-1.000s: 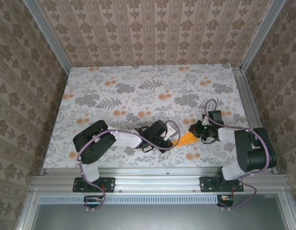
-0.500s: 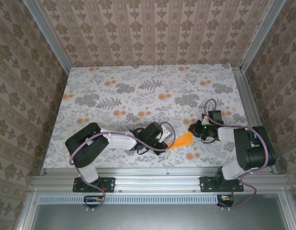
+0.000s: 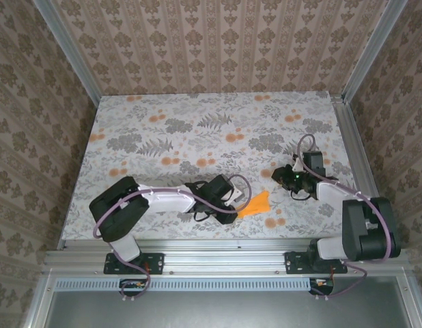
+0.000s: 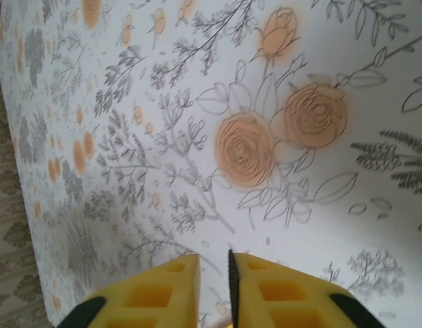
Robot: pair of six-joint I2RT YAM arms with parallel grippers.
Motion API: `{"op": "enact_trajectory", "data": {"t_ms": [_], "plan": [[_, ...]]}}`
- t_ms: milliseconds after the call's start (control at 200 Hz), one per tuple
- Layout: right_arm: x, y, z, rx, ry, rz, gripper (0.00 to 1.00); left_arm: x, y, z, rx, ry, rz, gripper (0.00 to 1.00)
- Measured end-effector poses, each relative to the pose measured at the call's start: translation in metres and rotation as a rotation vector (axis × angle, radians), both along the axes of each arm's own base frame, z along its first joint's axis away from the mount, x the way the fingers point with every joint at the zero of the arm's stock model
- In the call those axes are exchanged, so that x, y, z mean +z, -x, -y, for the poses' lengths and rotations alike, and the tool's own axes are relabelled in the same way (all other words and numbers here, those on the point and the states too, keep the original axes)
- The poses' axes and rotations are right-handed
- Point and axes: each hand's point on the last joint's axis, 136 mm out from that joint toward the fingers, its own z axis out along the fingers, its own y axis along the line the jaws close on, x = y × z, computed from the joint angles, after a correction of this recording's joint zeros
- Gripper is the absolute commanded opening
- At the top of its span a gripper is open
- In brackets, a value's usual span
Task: Fold a paper plane with a square sheet of paper (pick it up from the middle)
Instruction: Perform the fifth fold on the wing at the bottom-center of the table, then move a paper plane to the center of the table.
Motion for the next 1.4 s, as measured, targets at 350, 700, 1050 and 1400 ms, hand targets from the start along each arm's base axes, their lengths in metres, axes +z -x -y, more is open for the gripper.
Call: {"op": "enact_trajectory", "data": {"t_ms": [350, 700, 1050, 1400], "plan": [[0.02, 0.036, -0.019, 0.1, -0.004, -0.022, 0.45, 0.05, -0.007, 0.013, -0.036, 0.036, 0.047, 0.53], [0.018, 0.05, -0.026, 0.13, -0.009, -0.042, 0.5, 0.032, 0.003, 0.01, -0.14, -0.06, 0.057, 0.56], [0.012, 0.062, -0.027, 0.134, -0.01, -0.06, 0.52, 0.005, -0.012, 0.005, -0.14, -0.15, 0.08, 0.33], [0.011, 0.067, -0.032, 0.155, -0.017, -0.067, 0.52, 0.005, -0.018, 0.003, -0.134, -0.145, 0.078, 0.09]]}}
